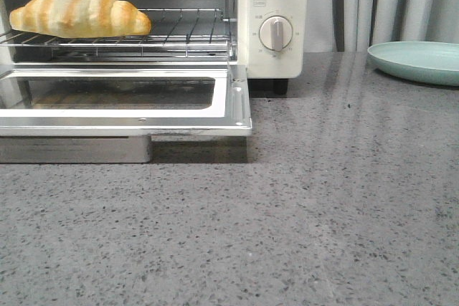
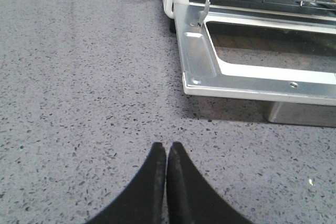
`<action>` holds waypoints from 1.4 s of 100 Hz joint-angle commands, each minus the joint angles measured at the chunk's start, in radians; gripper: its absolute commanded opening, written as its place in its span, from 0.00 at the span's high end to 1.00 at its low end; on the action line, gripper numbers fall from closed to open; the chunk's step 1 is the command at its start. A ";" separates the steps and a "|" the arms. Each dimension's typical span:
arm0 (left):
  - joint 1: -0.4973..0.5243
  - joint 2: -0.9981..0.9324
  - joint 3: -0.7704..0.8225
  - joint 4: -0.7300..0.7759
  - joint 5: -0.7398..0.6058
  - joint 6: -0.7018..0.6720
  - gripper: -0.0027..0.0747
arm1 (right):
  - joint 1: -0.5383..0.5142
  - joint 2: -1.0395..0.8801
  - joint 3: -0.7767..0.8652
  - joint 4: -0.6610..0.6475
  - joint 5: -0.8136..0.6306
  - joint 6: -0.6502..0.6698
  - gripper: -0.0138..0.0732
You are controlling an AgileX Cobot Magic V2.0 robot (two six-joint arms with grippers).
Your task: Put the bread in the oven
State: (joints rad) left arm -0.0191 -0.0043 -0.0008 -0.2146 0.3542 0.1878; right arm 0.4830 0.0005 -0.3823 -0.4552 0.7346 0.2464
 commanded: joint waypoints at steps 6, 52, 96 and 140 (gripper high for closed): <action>0.001 -0.030 0.024 -0.011 -0.043 -0.008 0.99 | -0.153 0.017 0.103 0.167 -0.275 -0.004 0.90; 0.001 -0.030 0.024 -0.011 -0.043 -0.008 0.99 | -0.405 0.013 0.405 0.281 -0.551 -0.101 0.90; 0.001 -0.030 0.024 -0.011 -0.043 -0.008 0.99 | -0.405 -0.030 0.405 0.317 -0.441 -0.101 0.90; 0.001 -0.030 0.024 -0.011 -0.043 -0.008 0.99 | -0.405 -0.030 0.405 0.317 -0.440 -0.101 0.90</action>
